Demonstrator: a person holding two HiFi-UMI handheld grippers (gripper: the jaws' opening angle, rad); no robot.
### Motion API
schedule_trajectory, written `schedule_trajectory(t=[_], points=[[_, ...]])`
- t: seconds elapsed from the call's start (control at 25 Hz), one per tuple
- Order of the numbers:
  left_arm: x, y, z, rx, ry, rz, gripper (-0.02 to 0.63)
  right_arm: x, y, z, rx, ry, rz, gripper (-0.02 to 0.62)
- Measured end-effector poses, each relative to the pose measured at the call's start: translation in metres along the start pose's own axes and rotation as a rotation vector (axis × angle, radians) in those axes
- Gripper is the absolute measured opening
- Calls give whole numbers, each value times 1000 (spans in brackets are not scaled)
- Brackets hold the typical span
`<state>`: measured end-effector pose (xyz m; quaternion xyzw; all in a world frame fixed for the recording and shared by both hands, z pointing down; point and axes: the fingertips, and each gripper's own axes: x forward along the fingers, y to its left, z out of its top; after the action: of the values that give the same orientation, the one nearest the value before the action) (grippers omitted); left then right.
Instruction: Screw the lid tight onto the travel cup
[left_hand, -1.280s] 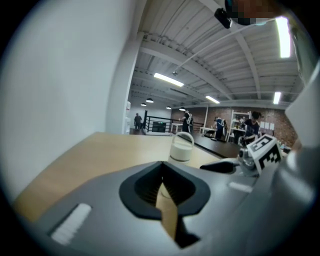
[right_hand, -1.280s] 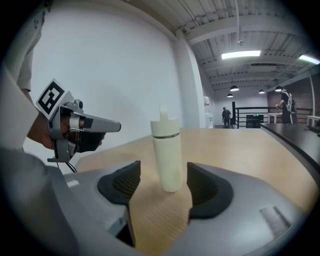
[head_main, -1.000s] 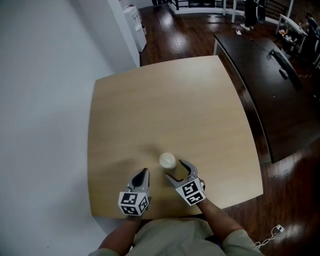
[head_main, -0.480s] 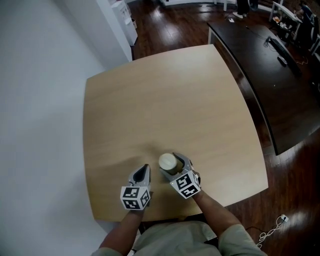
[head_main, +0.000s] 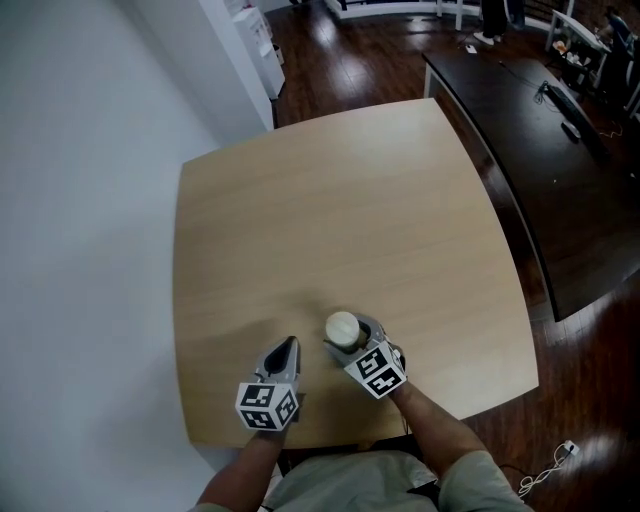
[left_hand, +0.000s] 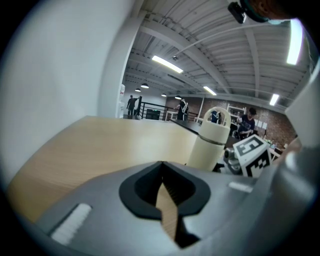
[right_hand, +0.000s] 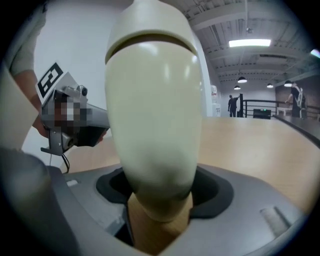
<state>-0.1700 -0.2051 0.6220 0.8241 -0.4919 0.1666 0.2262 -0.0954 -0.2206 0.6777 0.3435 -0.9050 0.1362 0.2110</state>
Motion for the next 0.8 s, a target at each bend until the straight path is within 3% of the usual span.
schedule_trajectory(t=[0.28,0.56,0.72,0.8], points=[[-8,-17,47,52,-92,-68,2,-40,30,25,119,29,284,305],[-31,-64,112,87,-209,-243,3,-95,59,54,134,73,521,305],[-52,-91,145,-45,-248,-422,14,-126,78,73,163,98,694,305],[-64,-107,162,-125,-254,-546,102,-140,84,83,181,108,772,305]])
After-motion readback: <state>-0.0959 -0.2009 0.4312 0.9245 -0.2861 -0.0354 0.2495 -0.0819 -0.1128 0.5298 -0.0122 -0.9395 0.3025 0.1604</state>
